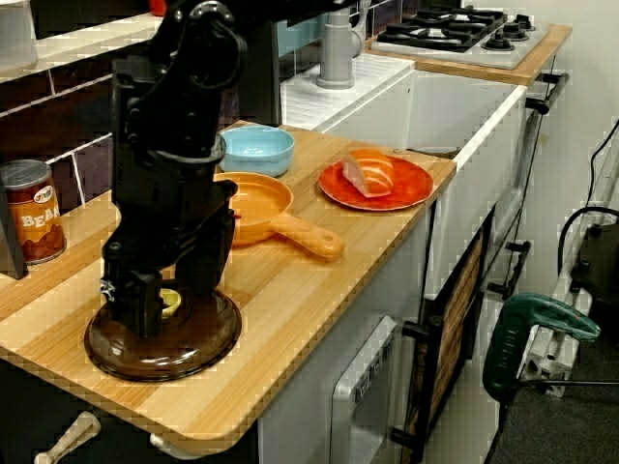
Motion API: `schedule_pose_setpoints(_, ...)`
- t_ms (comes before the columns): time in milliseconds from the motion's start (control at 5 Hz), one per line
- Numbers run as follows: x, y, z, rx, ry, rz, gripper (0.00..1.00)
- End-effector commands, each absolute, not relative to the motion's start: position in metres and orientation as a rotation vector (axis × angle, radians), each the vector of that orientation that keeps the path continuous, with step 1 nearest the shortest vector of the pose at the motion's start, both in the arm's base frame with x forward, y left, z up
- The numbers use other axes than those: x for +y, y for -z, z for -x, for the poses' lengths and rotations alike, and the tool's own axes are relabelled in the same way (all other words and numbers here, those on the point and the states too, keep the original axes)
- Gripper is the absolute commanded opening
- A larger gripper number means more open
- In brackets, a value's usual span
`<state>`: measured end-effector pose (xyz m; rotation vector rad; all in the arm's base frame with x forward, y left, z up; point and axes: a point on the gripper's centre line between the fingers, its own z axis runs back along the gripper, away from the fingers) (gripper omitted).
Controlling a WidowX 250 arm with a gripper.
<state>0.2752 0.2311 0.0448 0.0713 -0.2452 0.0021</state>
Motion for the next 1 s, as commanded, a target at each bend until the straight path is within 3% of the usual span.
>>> schedule_pose_setpoints(0,0.239,-0.054,-0.272,-0.266,-0.002,-0.1,0.78)
schedule_pose_setpoints(200,0.238,-0.054,-0.27,-0.268,0.0,-0.101,0.0)
schedule_pose_setpoints(800,0.234,-0.075,-0.266,-0.286,0.002,-0.051,0.0)
